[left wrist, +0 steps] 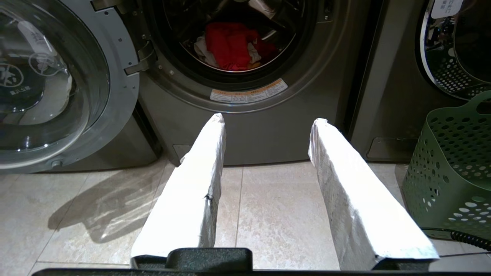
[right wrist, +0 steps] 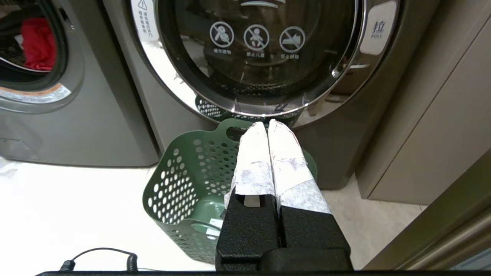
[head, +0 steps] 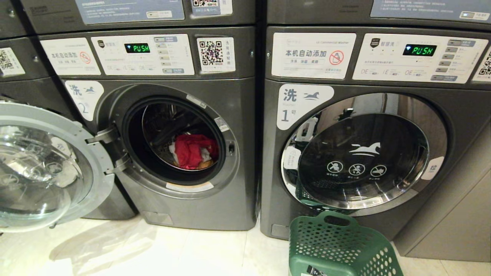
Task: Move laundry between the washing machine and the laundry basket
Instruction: Pick a cloth and place it into the basket
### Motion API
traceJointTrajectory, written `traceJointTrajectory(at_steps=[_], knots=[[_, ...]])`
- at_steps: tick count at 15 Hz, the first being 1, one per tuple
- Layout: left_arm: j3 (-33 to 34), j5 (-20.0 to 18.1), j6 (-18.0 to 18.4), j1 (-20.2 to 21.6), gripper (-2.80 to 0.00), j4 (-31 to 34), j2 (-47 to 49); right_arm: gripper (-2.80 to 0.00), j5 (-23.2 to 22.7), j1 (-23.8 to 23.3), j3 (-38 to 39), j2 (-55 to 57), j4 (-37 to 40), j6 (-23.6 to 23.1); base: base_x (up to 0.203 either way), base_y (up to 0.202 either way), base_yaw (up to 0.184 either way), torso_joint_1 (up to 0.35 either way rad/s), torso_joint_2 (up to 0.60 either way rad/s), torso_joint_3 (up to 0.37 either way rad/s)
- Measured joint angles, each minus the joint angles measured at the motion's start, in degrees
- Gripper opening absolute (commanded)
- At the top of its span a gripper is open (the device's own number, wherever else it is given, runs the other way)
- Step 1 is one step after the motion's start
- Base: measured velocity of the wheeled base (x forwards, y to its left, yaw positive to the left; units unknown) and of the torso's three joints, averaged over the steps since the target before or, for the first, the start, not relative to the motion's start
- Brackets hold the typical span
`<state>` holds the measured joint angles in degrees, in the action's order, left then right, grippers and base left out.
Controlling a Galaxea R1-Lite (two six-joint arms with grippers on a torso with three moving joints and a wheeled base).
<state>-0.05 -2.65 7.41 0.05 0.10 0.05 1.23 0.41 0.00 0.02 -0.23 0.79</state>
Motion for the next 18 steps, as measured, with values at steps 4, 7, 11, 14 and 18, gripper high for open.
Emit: traceJointTrajectory(at_steps=[4, 7, 11, 14, 18], knots=[[0.0, 0.0, 0.0, 0.0, -2.80, 0.0, 0.0, -2.80, 0.0, 0.0, 0.0, 0.0, 0.0, 0.0, 0.000, 0.165, -0.003, 0.002, 0.00, 0.002], [0.0, 0.0, -0.1, 0.0, -2.80, 0.0, 0.0, -2.80, 0.0, 0.0, 0.0, 0.0, 0.0, 0.0, 0.000, 0.192, -0.003, 0.005, 0.00, 0.003], [0.0, -0.1, -0.3, 0.0, -2.80, 0.0, 0.0, -2.80, 0.0, 0.0, 0.0, 0.0, 0.0, 0.0, 0.000, 0.196, -0.002, 0.004, 0.00, 0.001], [0.0, -0.1, -0.3, 0.0, -2.80, 0.0, 0.0, -2.80, 0.0, 0.0, 0.0, 0.0, 0.0, 0.0, 0.000, 0.196, -0.001, 0.006, 0.00, 0.002], [0.0, -0.1, -0.3, 0.0, -2.80, 0.0, 0.0, -2.80, 0.0, 0.0, 0.0, 0.0, 0.0, 0.0, 0.000, 0.195, -0.001, 0.002, 0.00, 0.004]])
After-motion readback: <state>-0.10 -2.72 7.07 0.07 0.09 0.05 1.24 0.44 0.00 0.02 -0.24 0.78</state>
